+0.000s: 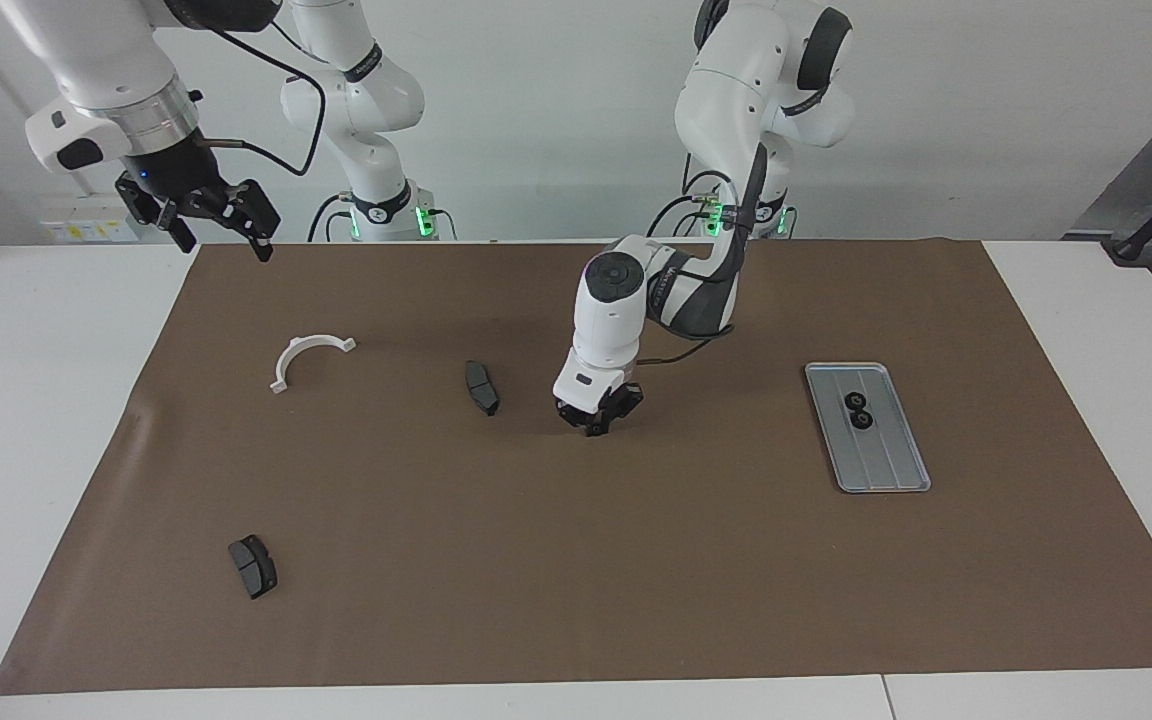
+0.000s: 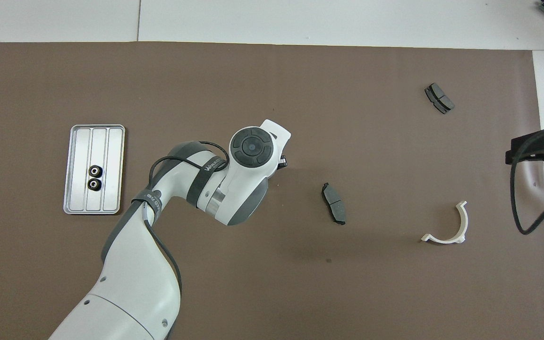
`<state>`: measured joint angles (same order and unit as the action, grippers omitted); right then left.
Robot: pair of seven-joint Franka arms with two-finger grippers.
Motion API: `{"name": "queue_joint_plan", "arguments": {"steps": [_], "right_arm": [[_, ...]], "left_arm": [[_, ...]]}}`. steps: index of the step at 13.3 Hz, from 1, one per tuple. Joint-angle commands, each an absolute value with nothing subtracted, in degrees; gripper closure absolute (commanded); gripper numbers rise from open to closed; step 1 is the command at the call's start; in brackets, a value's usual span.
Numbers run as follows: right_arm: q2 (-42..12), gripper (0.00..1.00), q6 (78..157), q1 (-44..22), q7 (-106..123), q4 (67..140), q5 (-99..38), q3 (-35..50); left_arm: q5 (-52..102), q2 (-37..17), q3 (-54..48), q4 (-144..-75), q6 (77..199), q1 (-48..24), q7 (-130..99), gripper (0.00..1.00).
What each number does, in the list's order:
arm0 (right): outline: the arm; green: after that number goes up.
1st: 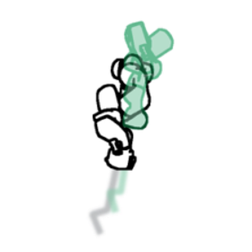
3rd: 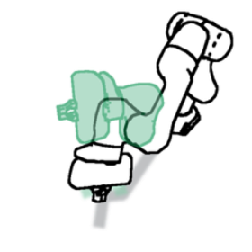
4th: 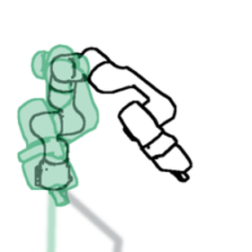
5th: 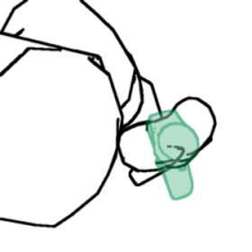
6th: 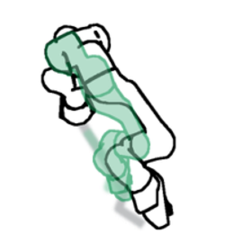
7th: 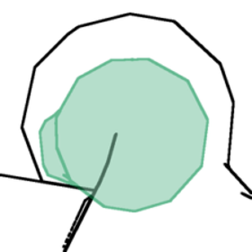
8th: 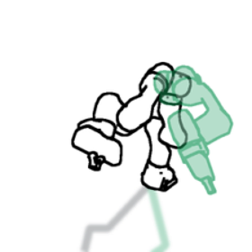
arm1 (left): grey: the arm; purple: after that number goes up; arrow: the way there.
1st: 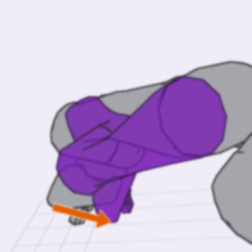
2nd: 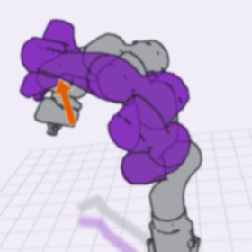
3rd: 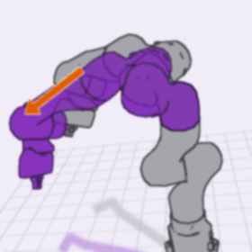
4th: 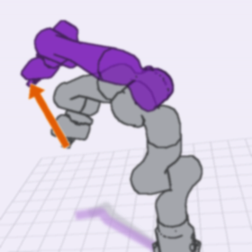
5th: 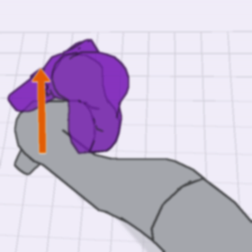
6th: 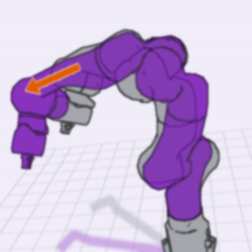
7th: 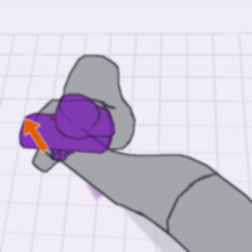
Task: Pick bearing gear from pile to tray
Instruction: 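Carry the gear with the left gripper onto the tray and lower it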
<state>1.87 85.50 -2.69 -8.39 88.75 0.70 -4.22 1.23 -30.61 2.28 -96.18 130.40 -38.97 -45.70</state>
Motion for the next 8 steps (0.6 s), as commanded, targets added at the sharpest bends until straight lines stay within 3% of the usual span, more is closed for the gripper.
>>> {"name": "queue_joint_plan", "arguments": {"steps": [1,3,8], "right_arm": [[3.4,0.0,85.4,-1.9,-6.5,90.4,-0.8,-4.0],[3.4,0.0,85.4,-1.9,-6.5,90.4,-0.8,-4.0],[3.4,0.0,85.4,-1.9,-6.5,90.4,-0.8,-4.0]], "left_arm": [[-0.8,-30.4,2.2,-94.1,127.1,-35.5,-43.9,1.0],[-0.8,-30.2,2.2,-91.4,122.9,-32.6,-39.7,1.0],[-0.4,-27.9,2.2,-92.1,118.7,-22.8,-23.1,1.0]]}}
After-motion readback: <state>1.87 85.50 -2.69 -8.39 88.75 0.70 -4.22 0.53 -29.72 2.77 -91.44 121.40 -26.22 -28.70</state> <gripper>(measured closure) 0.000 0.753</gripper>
